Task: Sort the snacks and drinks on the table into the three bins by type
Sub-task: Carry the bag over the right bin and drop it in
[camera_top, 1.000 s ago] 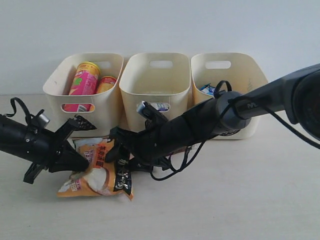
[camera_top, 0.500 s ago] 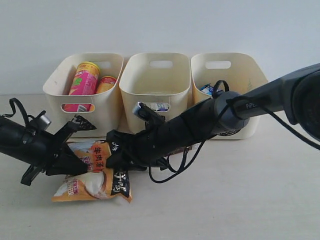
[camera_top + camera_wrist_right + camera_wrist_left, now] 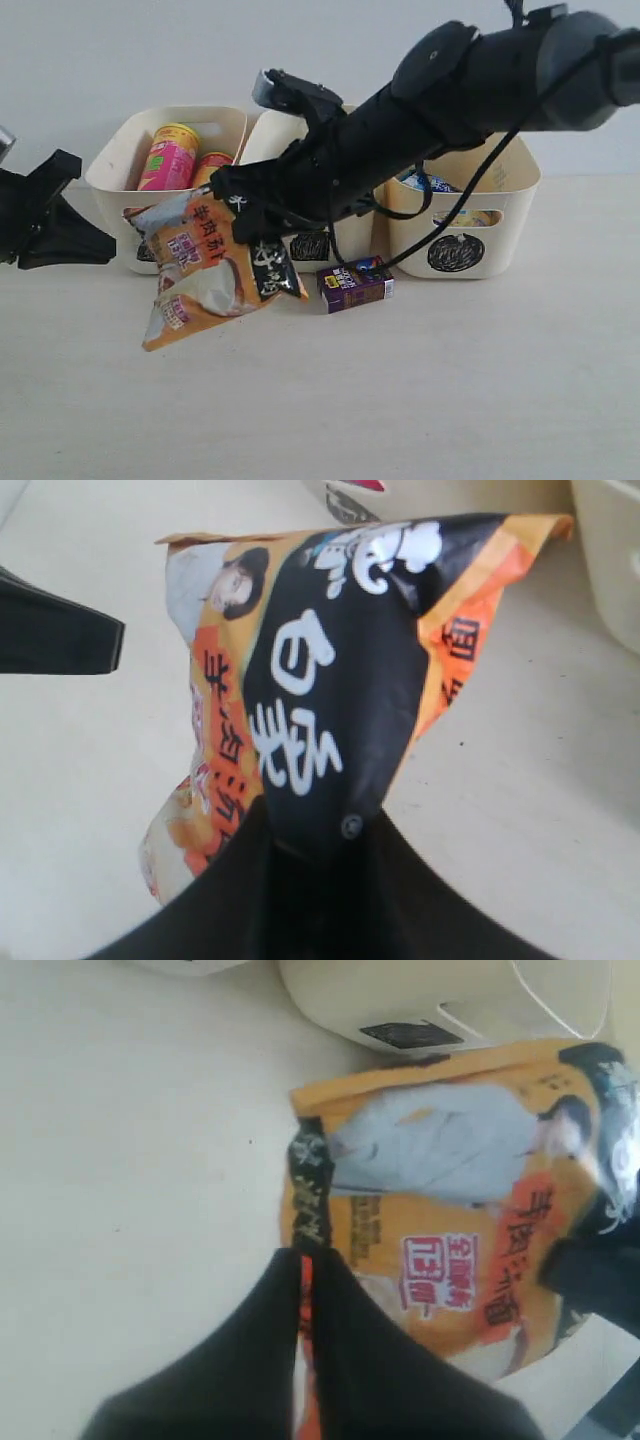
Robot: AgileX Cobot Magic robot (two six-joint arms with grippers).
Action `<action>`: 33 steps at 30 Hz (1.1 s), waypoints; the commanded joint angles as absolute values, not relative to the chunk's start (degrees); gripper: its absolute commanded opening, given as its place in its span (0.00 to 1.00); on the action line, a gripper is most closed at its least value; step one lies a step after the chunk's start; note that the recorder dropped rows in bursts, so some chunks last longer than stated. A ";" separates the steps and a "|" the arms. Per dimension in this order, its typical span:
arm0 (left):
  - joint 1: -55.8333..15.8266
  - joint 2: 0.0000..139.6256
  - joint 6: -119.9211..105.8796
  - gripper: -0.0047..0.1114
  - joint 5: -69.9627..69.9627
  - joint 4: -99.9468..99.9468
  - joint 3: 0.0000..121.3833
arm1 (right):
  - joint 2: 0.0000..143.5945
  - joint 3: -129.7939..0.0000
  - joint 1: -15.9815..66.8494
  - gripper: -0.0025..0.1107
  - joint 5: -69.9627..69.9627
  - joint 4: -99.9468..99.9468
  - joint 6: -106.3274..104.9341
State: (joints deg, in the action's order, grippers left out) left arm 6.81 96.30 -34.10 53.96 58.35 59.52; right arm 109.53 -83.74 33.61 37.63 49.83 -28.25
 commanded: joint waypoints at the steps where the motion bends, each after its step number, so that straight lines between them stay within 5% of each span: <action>1: 6.93 90.01 -35.01 0.08 50.36 57.54 55.50 | 103.74 -83.96 33.60 0.02 38.93 42.56 -23.54; 5: 6.93 80.42 -36.88 0.08 44.75 57.54 49.20 | 98.47 -83.96 29.89 0.02 40.26 40.91 -21.95; 11: 6.82 55.41 -37.74 0.08 36.78 57.54 39.00 | 93.25 -83.96 12.45 0.02 41.84 41.41 -20.11; 17: 6.82 46.28 -38.19 0.08 31.18 57.65 33.39 | 93.25 -83.96 0.37 0.02 36.00 41.70 -18.07; 33: 6.82 27.71 -40.81 0.08 20.88 60.03 33.39 | 105.91 -84.06 -1.63 0.02 20.23 41.70 -18.00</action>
